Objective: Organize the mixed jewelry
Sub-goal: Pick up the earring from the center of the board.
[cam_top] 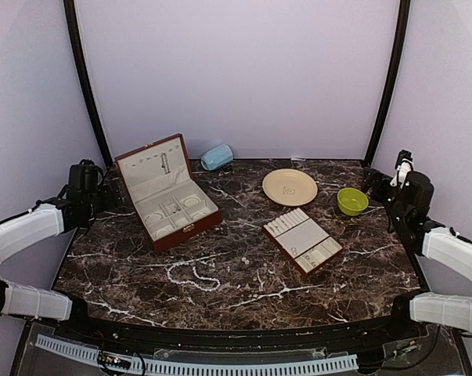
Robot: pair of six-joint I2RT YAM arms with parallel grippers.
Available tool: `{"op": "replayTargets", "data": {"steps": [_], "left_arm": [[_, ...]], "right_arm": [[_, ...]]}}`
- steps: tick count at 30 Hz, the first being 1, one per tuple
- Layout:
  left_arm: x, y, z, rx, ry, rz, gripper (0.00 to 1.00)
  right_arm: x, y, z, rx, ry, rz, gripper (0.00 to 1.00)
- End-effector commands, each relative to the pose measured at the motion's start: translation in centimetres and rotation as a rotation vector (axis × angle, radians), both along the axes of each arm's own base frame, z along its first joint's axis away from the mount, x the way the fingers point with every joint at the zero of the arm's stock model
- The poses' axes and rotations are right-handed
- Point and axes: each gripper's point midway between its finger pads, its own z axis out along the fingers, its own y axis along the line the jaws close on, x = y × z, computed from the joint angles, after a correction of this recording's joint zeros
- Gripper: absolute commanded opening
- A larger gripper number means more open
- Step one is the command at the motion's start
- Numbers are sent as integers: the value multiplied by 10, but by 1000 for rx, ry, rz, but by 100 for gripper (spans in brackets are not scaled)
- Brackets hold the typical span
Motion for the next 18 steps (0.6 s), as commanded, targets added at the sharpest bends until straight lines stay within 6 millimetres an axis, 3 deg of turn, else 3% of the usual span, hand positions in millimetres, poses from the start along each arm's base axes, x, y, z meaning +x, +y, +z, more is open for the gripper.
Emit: {"op": "replayTargets", "data": {"steps": [1, 11, 15, 18], "left_arm": [[2, -3, 4, 14, 40, -21, 99], [6, -21, 13, -34, 51, -119, 99], [0, -27, 34, -47, 20, -160, 98], [-6, -55, 63, -105, -44, -329, 97]], "right_arm": [[3, -6, 10, 26, -25, -25, 98], [5, 2, 11, 20, -10, 24, 98], [6, 14, 18, 2, 3, 94, 98], [5, 35, 23, -4, 51, 220, 97]]}}
